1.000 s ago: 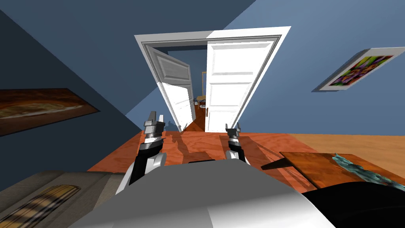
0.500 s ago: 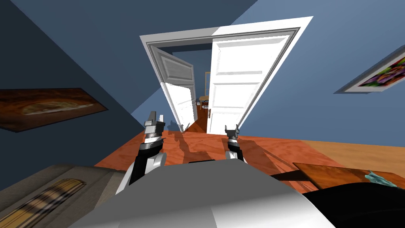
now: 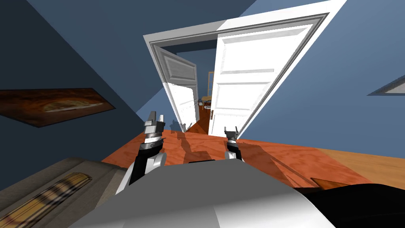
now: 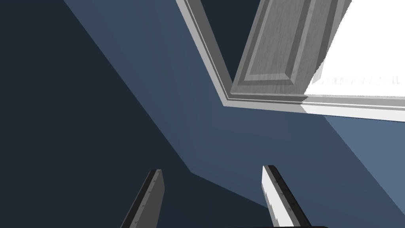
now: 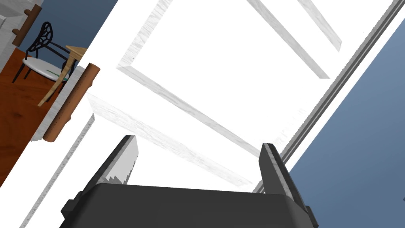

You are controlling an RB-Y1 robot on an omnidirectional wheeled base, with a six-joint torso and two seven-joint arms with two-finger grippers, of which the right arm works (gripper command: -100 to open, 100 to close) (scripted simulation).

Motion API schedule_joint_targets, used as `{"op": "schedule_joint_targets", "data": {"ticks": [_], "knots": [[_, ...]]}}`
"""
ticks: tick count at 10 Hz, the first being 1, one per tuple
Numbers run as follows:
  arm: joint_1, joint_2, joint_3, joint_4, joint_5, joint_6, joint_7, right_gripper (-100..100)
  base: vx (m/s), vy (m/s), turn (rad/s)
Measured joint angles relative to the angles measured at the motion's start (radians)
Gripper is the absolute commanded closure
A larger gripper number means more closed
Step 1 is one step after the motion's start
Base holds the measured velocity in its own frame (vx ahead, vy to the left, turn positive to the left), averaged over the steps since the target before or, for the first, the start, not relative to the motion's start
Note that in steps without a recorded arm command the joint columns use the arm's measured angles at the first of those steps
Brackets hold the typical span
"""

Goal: Push the door open

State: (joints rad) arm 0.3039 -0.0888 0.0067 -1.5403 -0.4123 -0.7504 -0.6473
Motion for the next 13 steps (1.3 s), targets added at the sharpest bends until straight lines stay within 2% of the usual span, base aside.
{"op": "schedule_joint_targets", "data": {"ticks": [2, 4, 9, 13], "knots": [[-0.015, 0.003, 0.001, 0.044, -0.017, -0.009, -0.029, -100, 0.088, -0.015, 0.119], [-0.016, 0.010, 0.004, 0.068, -0.033, -0.012, -0.054, -100, 0.094, -0.025, 0.104], [-0.062, 0.020, 0.003, 0.187, -0.075, -0.037, -0.127, -100, 0.104, -0.027, 0.105], [-0.083, 0.029, 0.003, 0.268, -0.111, -0.054, -0.191, -100, 0.112, -0.027, 0.121]]}}
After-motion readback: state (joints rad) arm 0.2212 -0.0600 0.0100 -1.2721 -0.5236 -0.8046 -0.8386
